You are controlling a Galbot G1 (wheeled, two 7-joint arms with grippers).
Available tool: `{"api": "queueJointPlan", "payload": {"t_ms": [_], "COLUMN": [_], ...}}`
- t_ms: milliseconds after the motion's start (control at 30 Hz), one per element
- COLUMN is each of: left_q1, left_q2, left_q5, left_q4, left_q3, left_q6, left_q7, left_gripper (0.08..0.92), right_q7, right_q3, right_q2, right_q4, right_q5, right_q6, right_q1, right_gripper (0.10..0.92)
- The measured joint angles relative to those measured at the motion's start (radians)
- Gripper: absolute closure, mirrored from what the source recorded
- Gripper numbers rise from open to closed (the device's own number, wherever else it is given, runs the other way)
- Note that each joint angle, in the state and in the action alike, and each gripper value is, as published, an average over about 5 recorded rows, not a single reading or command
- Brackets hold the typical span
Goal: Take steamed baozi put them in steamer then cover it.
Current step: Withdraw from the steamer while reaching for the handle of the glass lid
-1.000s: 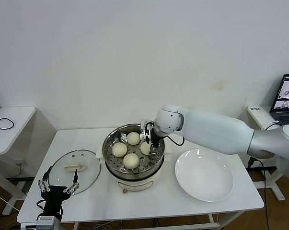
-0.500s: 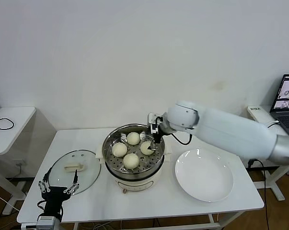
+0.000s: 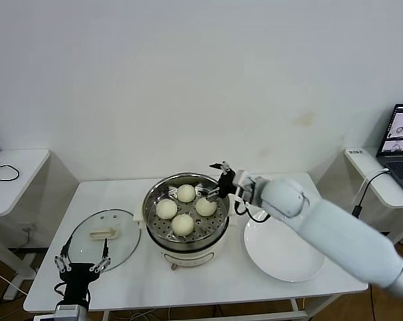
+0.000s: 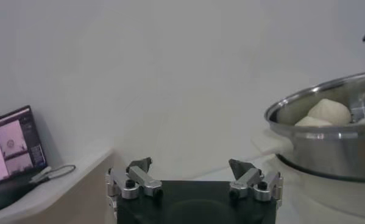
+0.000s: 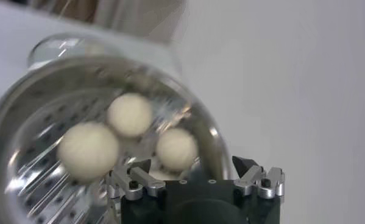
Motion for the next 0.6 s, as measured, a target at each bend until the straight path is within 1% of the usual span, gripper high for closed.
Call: {"api": "queueJointPlan", "payload": {"t_ms": [133, 300, 433, 600], "left_q1": [-0.009, -0.021, -0.028, -0.030], "left_q2": [0.004, 0.022, 0.051, 0.105], "left_q5": [0.019, 0.074, 0.164, 0.341], "left_q4": [0.023, 0.061, 0.096, 0.147], "left_q3": [-0.006, -0.018, -0.032, -0.057], "left_q6": [-0.006, -0.008, -0.014, -0.027], "left_q7": [-0.012, -0.012, -0.013, -0.023], "left_gripper": [0.177, 0.177, 0.177, 0.177], "right_q7": [0.035, 0.041, 0.032, 0.028], "right_q3": [0.220, 0.485, 0.666, 0.842], "right_q2": [0.058, 0.147, 0.207, 0.266], "right_q4": [0.014, 0.035, 0.057, 0.091], "right_q5": [-0.046, -0.069, -0.068, -0.062], "right_q6": [0.118, 0.238, 0.295, 0.336], "right_q1": [-0.210, -0.456, -0.631, -0.816], "right_gripper": [0.203, 0.203, 0.202, 0.203]}}
